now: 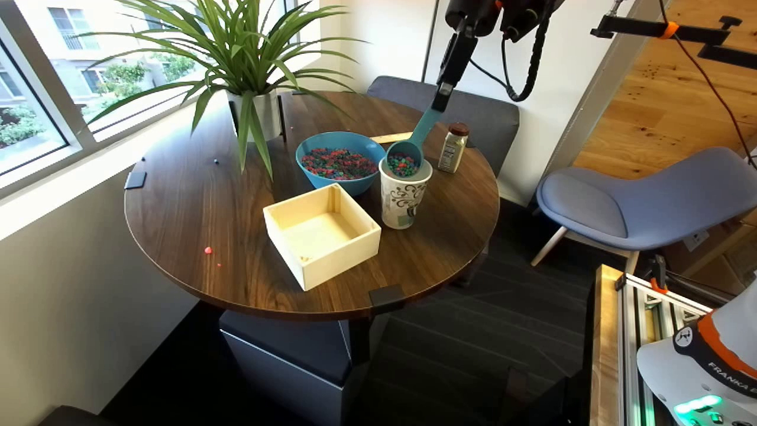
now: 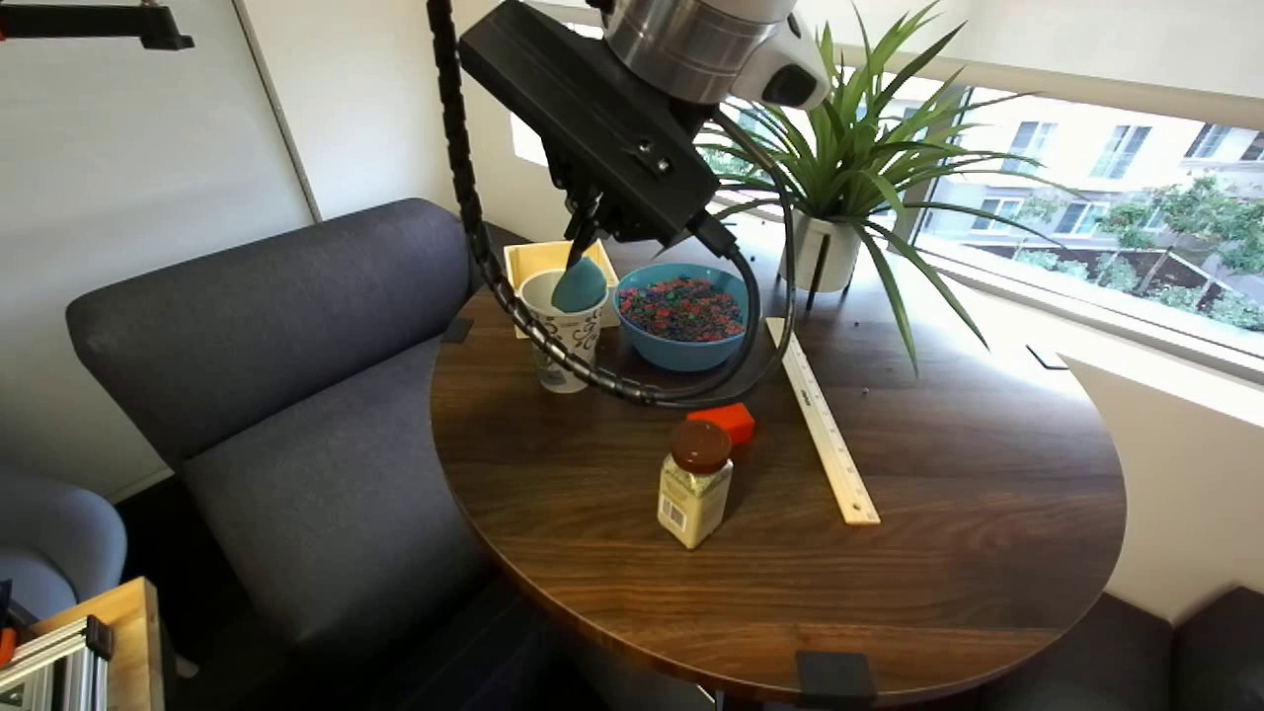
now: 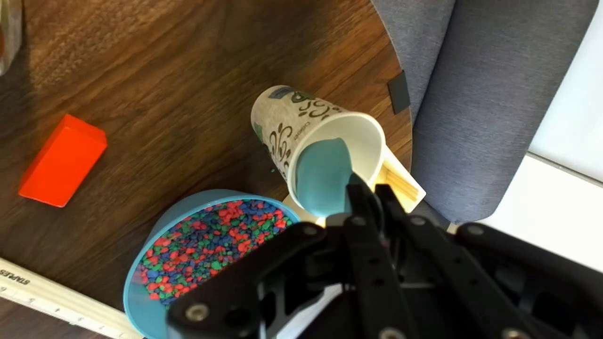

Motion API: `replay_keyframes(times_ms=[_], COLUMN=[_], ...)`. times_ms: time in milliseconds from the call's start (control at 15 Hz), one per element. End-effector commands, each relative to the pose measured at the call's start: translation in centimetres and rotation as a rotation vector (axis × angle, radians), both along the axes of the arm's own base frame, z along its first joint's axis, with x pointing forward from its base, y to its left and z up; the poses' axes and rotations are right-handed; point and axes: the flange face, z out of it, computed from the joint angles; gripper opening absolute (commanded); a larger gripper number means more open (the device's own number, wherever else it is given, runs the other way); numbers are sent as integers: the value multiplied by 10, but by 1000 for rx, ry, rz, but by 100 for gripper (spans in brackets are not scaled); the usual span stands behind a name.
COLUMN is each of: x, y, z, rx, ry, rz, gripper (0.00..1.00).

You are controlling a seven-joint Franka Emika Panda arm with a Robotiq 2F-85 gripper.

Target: Use the measuring spoon to put some cereal in the cup

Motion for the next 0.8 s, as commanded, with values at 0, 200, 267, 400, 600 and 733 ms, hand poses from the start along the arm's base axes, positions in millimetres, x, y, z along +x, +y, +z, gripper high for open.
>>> replay_keyframes(times_ms=[0, 200, 267, 400, 600, 733], x=[-11, -14, -16, -21, -28, -34], y=[11, 19, 22, 27, 36, 42], z=[-1, 2, 3, 6, 12, 16], rx=[-75, -131, -147, -166, -189, -201], ry=[-40, -68, -75, -74, -89, -101], rz=[15, 33, 38, 53, 76, 97], gripper=[2, 2, 2, 2, 2, 2])
